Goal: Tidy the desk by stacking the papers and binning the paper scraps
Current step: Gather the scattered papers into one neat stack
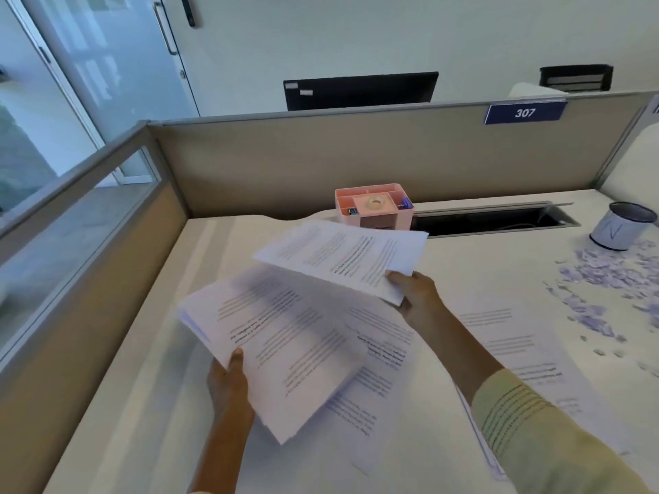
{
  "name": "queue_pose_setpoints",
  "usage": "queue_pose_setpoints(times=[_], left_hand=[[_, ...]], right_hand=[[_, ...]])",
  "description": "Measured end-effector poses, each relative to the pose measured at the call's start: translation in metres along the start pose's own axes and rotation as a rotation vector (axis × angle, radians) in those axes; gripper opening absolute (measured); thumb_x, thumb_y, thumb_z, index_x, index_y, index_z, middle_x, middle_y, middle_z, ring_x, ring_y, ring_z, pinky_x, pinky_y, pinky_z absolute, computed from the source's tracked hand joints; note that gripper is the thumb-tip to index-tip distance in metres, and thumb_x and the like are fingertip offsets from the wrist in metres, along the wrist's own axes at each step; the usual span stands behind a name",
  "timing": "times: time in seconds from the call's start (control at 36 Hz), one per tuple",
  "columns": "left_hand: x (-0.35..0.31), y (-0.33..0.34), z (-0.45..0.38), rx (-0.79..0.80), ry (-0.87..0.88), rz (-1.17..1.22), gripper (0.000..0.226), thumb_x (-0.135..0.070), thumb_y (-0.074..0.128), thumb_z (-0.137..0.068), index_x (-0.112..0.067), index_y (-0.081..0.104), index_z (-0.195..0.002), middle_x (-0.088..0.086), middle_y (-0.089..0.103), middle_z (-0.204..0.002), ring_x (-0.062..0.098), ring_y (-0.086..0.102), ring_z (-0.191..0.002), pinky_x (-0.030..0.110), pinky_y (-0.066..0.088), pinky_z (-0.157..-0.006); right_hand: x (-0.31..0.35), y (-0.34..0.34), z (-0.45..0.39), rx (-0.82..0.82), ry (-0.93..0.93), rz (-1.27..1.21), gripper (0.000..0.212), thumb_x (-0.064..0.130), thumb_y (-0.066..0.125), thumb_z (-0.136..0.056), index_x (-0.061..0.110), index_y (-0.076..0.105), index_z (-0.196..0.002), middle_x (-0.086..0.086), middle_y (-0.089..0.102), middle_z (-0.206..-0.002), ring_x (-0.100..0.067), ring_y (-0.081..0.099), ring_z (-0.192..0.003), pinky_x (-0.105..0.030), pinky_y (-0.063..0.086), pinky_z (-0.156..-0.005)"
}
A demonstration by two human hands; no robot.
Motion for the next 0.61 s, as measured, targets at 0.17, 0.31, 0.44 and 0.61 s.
queue_pose_setpoints(times=[0.17, 0.31, 0.44, 0.61], left_hand=[[0.02, 0.017, 0.011, 0.026, -0.149, 0.123, 0.035, -0.029, 0.042, -0.102, -0.012, 0.051, -0.131, 0.016, 0.06, -0.12, 0.031, 0.058, -0.095, 0.04, 0.05, -0.083], [0.028, 0.022, 0.01, 0.06, -0.209, 0.155, 0.062, -0.067, 0.033, -0.09, -0.022, 0.051, -0.128, 0.006, 0.063, -0.111, 0.028, 0.063, -0.094, 0.033, 0.053, -0.075], [0.03, 0.017, 0.006, 0.071, -0.136, 0.019, 0.036, -0.02, 0.062, -0.093, -0.019, 0.053, -0.127, 0.009, 0.063, -0.119, 0.03, 0.062, -0.104, 0.045, 0.051, -0.09], [0.001, 0.002, -0.01, 0.031, 0.073, -0.147, 0.04, -0.003, 0.052, -0.095, -0.016, 0.047, -0.133, 0.01, 0.059, -0.124, 0.033, 0.058, -0.108, 0.054, 0.048, -0.095]], right_hand=[[-0.086, 0.013, 0.024, 0.06, 0.155, 0.244, 0.036, 0.002, 0.067, -0.085, -0.003, 0.056, -0.118, -0.019, 0.062, -0.111, -0.037, 0.061, -0.102, -0.051, 0.052, -0.087], [-0.137, 0.014, 0.043, 0.131, 0.179, 0.474, 0.036, 0.006, 0.073, -0.079, 0.003, 0.058, -0.112, -0.014, 0.067, -0.105, -0.031, 0.067, -0.091, -0.046, 0.058, -0.074], [-0.147, 0.025, 0.058, 0.348, 0.168, 0.589, 0.04, 0.011, 0.078, -0.076, 0.01, 0.06, -0.112, -0.012, 0.067, -0.109, -0.029, 0.07, -0.089, -0.041, 0.06, -0.068], [-0.095, 0.012, 0.027, 0.261, -0.093, 0.952, 0.048, 0.054, 0.065, -0.08, 0.006, 0.063, -0.084, -0.009, 0.069, -0.077, -0.02, 0.065, -0.065, -0.033, 0.056, -0.066]])
Point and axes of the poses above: each hand's wrist, its own z-axis away from the middle knuckle, its own y-axis out of the palm, x = y × z, the point moved 9 cm from there along -z, towards the middle knuckle
